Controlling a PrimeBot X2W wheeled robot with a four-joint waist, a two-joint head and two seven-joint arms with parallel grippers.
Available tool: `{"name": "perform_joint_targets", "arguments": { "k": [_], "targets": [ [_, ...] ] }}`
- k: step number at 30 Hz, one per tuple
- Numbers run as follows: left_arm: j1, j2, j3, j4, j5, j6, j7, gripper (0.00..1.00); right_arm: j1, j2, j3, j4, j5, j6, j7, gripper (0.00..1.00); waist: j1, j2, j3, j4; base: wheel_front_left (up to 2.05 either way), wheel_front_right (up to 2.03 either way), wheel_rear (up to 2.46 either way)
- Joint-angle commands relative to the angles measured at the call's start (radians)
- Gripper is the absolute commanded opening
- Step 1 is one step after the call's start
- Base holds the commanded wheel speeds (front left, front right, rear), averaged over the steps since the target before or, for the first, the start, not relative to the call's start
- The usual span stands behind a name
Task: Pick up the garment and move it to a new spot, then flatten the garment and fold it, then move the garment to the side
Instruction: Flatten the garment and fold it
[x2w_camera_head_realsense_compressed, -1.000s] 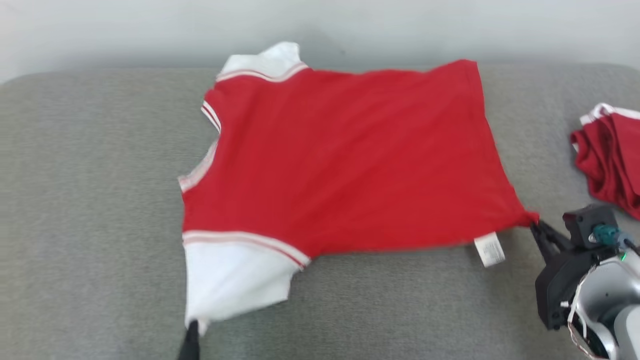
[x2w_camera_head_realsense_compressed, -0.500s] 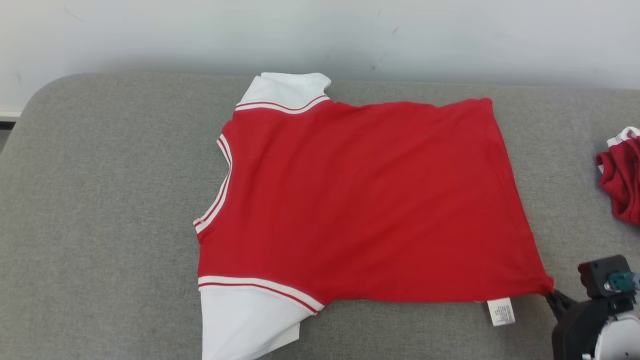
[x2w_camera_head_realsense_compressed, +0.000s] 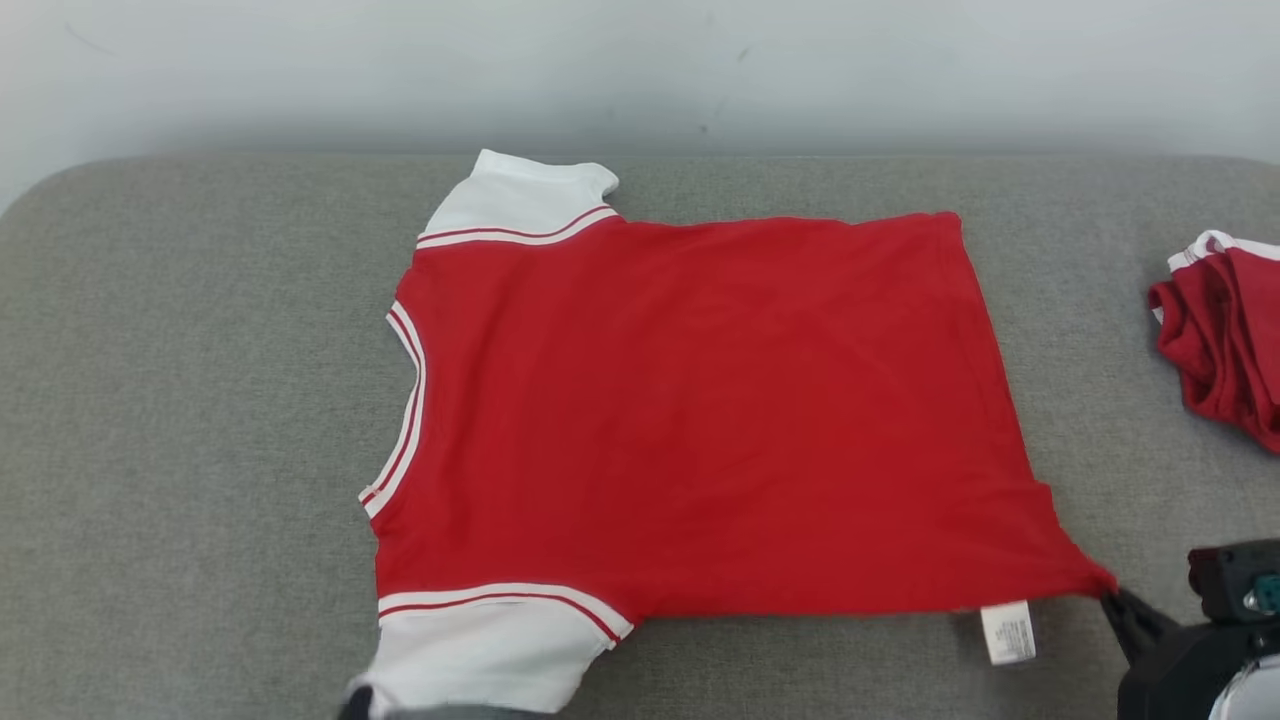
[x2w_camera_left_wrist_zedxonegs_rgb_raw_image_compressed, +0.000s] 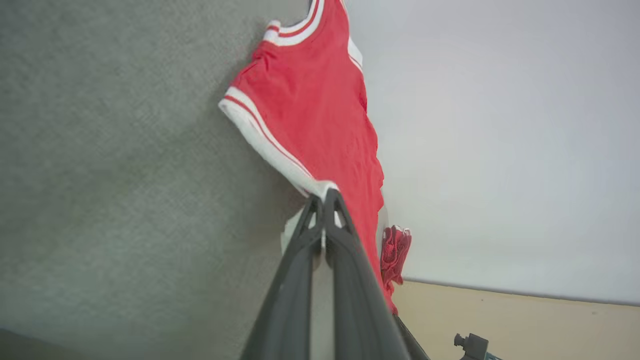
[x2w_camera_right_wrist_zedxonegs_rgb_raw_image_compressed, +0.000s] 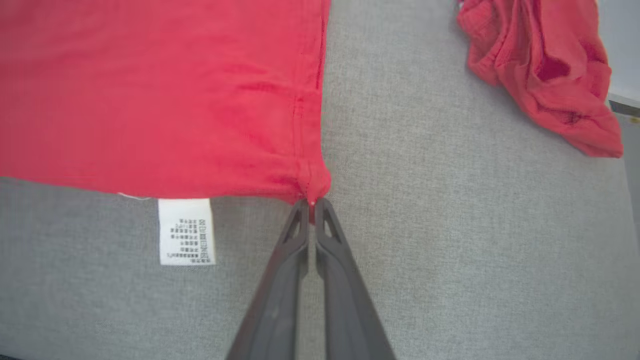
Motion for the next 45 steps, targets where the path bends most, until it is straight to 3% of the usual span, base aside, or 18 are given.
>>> {"name": "perform_joint_targets", "arguments": {
  "k": [1,8,14,23,36,45],
  "targets": [
    [-0.044,-0.014,0.014,-0.004,-0.007,-0.001,-0.017,0.00,-0.032,0.003,-0.002,0.009,-0.005,-0.003,-0.032,0.00,0.0000,0.0000,0.004,-0.006,0.00,0.00,0.00],
    [-0.277,-0.030,-0.038,0.101,0.068,0.015,-0.028,0.00,-0.146,-0.015,0.054,0.099,-0.002,-0.003,-0.142,0.00,0.0000,0.0000,0.015,-0.010,0.00,0.00,0.00],
    [-0.512,-0.001,-0.090,0.277,0.279,0.036,-0.109,0.00,-0.274,-0.040,0.109,0.203,-0.010,-0.003,-0.218,0.00,0.0000,0.0000,0.056,-0.009,0.00,0.00,0.00],
    [-0.769,-0.005,-0.188,0.510,0.478,0.008,-0.188,0.00,-0.425,-0.054,0.164,0.341,-0.029,-0.003,-0.313,0.00,0.0000,0.0000,0.125,-0.013,0.00,0.00,0.00],
    [-0.918,-0.013,-0.177,0.648,0.554,-0.016,-0.323,0.00,-0.528,-0.050,0.188,0.426,-0.064,-0.003,-0.418,0.00,0.0000,0.0000,0.189,-0.027,0.00,0.00,0.00],
    [-0.919,-0.004,-0.157,0.655,0.550,-0.021,-0.363,0.00,-0.535,-0.031,0.158,0.399,-0.093,-0.003,-0.466,0.00,0.0000,0.0000,0.205,-0.028,0.00,0.00,0.00]
  ]
}}
